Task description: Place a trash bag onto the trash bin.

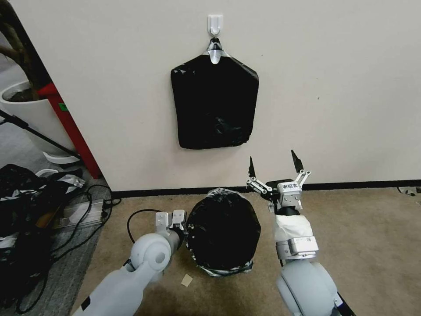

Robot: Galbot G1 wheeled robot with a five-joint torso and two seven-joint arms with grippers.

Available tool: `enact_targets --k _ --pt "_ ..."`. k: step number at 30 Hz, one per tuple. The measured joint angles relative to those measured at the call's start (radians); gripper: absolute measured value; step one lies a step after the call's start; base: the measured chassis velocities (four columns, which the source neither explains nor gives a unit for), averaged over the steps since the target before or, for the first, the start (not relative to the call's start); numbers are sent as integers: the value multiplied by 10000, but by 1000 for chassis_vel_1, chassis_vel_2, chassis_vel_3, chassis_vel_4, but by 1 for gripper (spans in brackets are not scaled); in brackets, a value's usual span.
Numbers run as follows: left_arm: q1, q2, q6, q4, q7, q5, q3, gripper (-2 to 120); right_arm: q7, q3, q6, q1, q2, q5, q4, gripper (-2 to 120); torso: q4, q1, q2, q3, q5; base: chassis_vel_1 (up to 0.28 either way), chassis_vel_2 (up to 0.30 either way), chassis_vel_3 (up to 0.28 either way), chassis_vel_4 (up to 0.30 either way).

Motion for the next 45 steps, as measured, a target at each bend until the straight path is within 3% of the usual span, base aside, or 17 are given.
enact_targets --k 6,9,15,17,18,19,20,22,23,25,28,30,36,45 --pt "197 -27 -587 -224 208 534 -42 29 70 61 -93 69 -38 411 -72 100 -6 0 -2 3 -14 0 0 0 0" --pt "456 196 -1276 -668 664 1470 -132 44 121 127 -86 195 -45 937 -262 100 -7 0 -1 4 -9 0 0 0 0" --pt "1009 478 -2358 -1237 775 2926 -278 63 378 310 45 313 24 2406 -495 100 -6 0 -2 4 -7 0 0 0 0" --pt "1485 539 -3515 -1513 1210 3642 -549 73 470 617 320 300 124 2794 -685 100 -3 0 -1 3 -7 0 0 0 0" --pt "1485 539 -3515 -1513 1210 3642 -549 73 470 617 320 300 124 2794 -685 100 -3 0 -1 3 -7 0 0 0 0" --pt "1673 516 -4470 -1538 1639 3920 -711 78 450 809 436 247 182 2773 -775 100 -3 0 -1 3 -5 0 0 0 0" --pt "1851 397 -5917 -1454 2335 4408 -919 83 337 1073 629 151 270 2645 -894 100 -3 0 -1 3 -5 0 0 0 0" --pt "1999 -79 -8074 -1224 3700 5677 -1670 93 -203 1889 1450 -46 617 2059 -1237 100 -3 1 -2 3 -10 0 0 0 0" --pt "1999 -79 -8074 -1224 3700 5677 -1670 93 -203 1889 1450 -46 617 2059 -1237 100 -3 1 -2 3 -10 0 0 0 0" --pt "2044 -527 -8940 -1273 4374 6689 -2267 99 -1240 2895 2721 -195 1089 1414 -1805 100 -4 1 -2 3 -2 0 0 0 0" --pt "2046 -928 -9277 -1370 4651 7401 -2707 100 -1954 3840 3712 -309 1555 769 -2450 100 -5 0 -1 3 -4 0 0 0 0" --pt "2031 -1289 -9383 -1362 4850 7826 -3114 100 -2146 4188 3996 -504 1770 1093 -2777 100 -6 1 -1 3 -6 0 0 0 0" --pt "2066 -1436 -9319 -1160 5119 7878 -3402 100 -2096 3706 3458 -763 1655 2567 -2745 100 -3 1 -1 3 -7 0 0 0 0" --pt "2066 -1413 -9246 -1140 5123 7815 -3384 100 -2039 3628 3354 -764 1617 2658 -2688 100 -4 1 -1 3 -6 0 0 0 0"
